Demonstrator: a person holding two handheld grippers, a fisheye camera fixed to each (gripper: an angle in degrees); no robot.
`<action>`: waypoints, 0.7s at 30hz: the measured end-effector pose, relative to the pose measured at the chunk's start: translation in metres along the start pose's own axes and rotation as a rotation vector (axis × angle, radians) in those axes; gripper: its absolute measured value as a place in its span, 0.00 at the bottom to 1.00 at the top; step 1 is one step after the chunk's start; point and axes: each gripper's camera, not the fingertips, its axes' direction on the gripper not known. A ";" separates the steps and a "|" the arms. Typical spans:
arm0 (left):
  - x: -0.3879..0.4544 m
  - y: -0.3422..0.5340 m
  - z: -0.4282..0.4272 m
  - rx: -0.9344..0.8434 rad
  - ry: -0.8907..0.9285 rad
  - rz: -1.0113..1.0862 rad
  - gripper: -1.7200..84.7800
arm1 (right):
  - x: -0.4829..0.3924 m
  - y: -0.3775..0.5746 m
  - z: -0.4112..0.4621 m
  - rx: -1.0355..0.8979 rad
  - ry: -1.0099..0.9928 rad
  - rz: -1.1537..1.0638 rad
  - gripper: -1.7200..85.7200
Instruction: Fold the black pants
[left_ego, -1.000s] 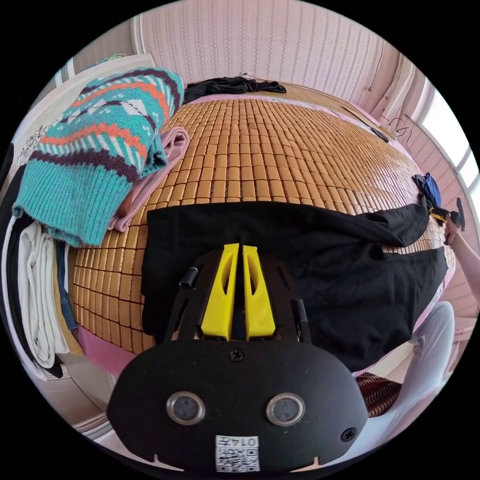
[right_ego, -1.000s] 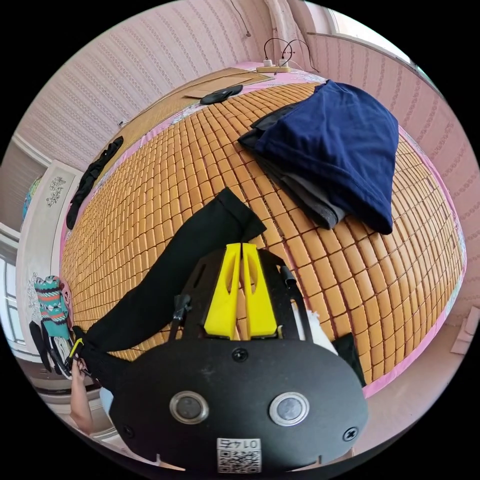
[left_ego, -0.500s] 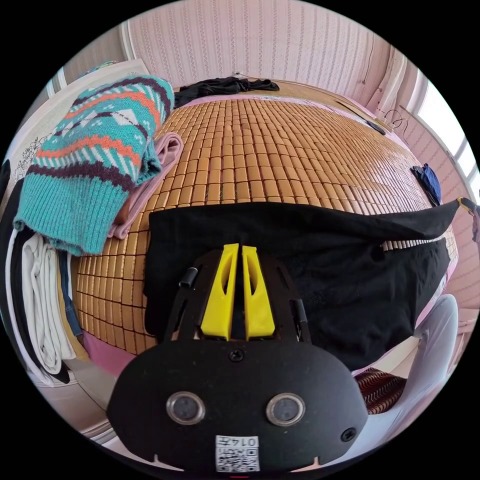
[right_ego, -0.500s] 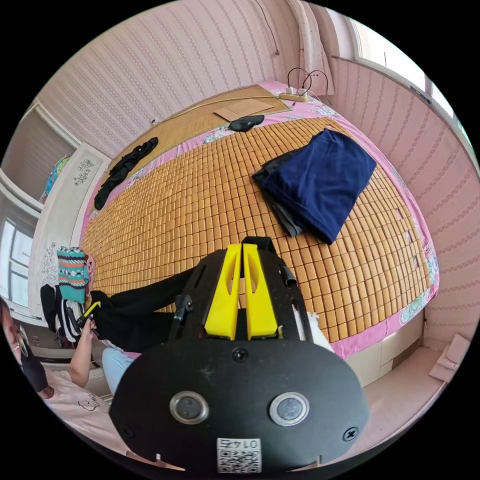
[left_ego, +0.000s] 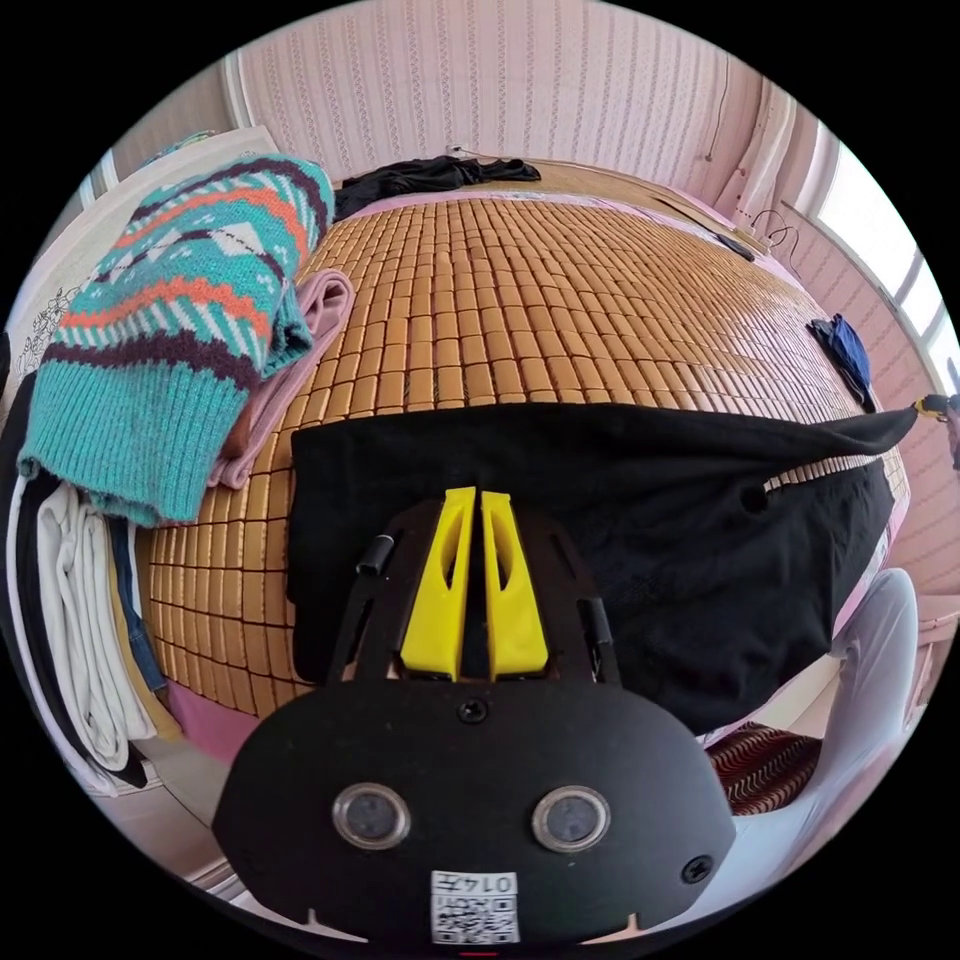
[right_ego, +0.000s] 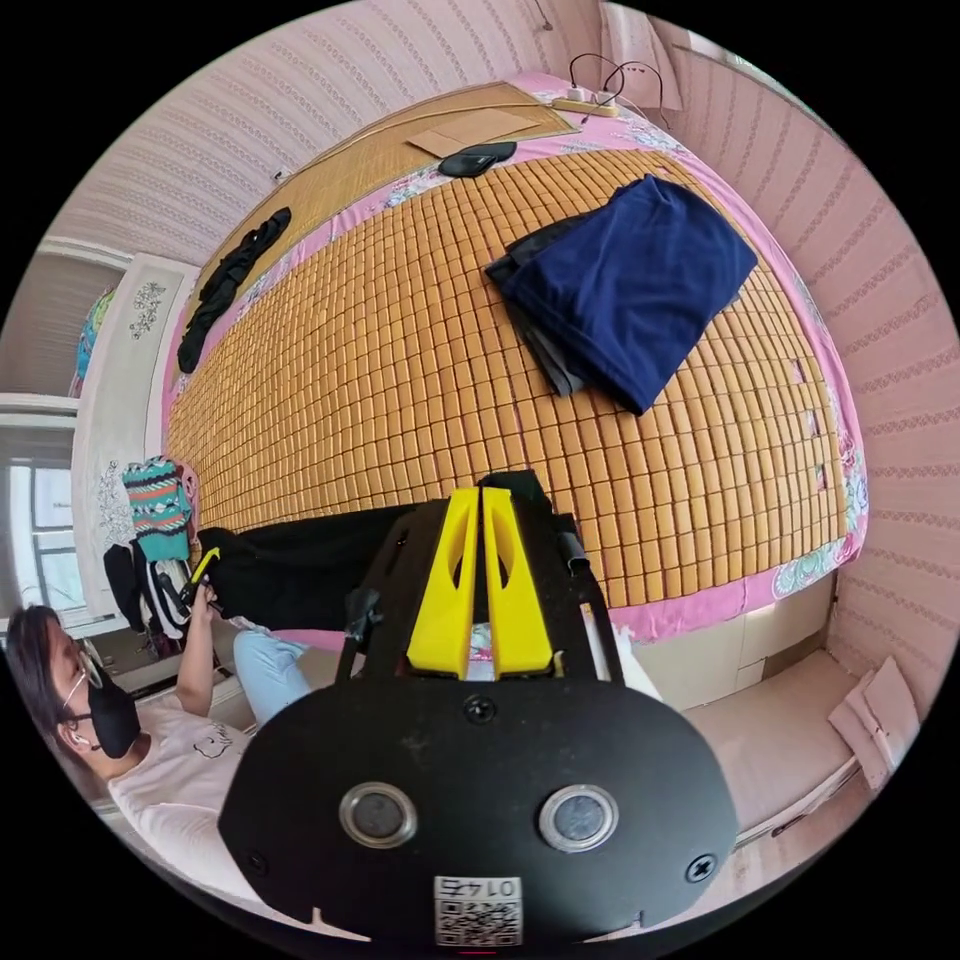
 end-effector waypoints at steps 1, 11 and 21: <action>0.000 -0.002 0.000 0.007 0.010 -0.017 0.02 | 0.003 -0.012 0.004 -0.017 -0.031 0.001 0.02; 0.060 -0.035 -0.076 0.150 -0.064 0.186 0.04 | 0.027 -0.037 0.086 0.161 -0.017 0.121 0.14; 0.328 -0.150 -0.056 0.141 0.298 0.769 0.08 | 0.069 0.020 0.123 0.415 -0.018 0.203 0.14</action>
